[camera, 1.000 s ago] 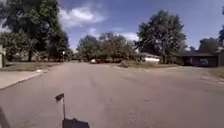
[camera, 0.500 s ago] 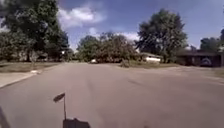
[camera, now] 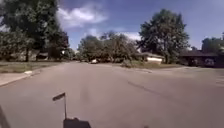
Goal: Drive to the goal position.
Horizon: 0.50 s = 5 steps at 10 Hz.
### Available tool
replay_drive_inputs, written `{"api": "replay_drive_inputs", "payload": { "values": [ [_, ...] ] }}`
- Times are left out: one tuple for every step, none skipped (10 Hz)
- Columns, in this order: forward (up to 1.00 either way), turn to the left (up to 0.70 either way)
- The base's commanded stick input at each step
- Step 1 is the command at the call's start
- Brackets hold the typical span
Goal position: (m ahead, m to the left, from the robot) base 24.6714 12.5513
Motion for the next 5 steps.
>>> {"api": "replay_drive_inputs", "payload": {
  "values": [
    [1.0,0.0],
    [1.0,0.0],
    [1.0,0.0],
    [1.0,0.0],
    [1.0,0.0]
  ]
}}
